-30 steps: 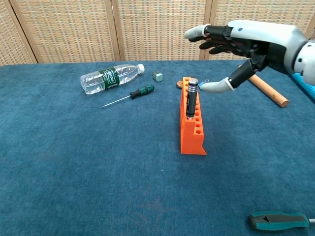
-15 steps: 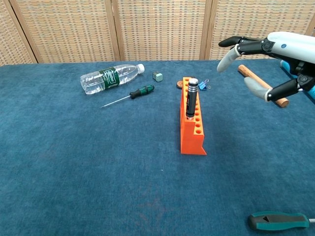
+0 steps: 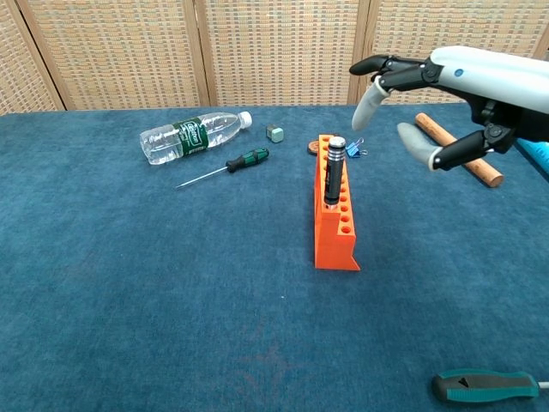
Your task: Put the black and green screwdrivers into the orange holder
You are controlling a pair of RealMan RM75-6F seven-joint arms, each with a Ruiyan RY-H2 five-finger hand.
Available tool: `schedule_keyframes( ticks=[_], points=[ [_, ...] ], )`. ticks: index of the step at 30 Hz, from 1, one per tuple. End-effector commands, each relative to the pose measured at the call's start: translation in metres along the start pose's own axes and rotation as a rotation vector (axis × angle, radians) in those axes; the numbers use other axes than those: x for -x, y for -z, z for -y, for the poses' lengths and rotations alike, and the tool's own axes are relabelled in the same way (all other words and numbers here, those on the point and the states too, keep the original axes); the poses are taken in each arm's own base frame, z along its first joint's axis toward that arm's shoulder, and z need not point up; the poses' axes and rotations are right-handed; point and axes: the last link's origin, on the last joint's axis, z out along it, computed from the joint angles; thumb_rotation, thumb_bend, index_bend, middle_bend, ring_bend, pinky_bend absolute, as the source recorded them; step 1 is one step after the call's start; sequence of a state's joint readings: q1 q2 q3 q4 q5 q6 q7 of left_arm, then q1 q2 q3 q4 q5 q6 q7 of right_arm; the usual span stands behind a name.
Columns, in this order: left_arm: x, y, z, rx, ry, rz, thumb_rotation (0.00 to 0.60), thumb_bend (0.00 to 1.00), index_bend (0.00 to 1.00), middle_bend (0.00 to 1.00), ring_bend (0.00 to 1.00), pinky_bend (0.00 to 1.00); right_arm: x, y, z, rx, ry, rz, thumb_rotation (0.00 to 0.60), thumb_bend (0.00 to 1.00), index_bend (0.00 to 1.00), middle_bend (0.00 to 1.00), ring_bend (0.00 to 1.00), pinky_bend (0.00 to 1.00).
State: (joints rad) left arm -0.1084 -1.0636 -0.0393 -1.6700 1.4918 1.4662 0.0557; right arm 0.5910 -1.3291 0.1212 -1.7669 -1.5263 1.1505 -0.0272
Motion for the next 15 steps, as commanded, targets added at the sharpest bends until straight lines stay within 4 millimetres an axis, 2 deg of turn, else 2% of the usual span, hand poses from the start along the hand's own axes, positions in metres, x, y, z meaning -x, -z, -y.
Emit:
schedule_keyframes(
  ticks=[1, 15],
  points=[
    [0.0, 0.0, 0.0, -0.001, 0.0, 0.0, 0.6, 0.0, 0.0, 0.0, 0.0, 0.0, 0.001, -0.008, 0.003, 0.009, -0.005, 0.01, 0.6, 0.67, 0.34, 0.0, 0.0, 0.0],
    [0.001, -0.001, 0.001, -0.005, -0.003, 0.003, 0.6, 0.0, 0.0, 0.0, 0.0, 0.0, 0.004, -0.02, 0.007, 0.037, 0.002, 0.026, 0.6, 0.67, 0.37, 0.0, 0.0, 0.0]
  ],
)
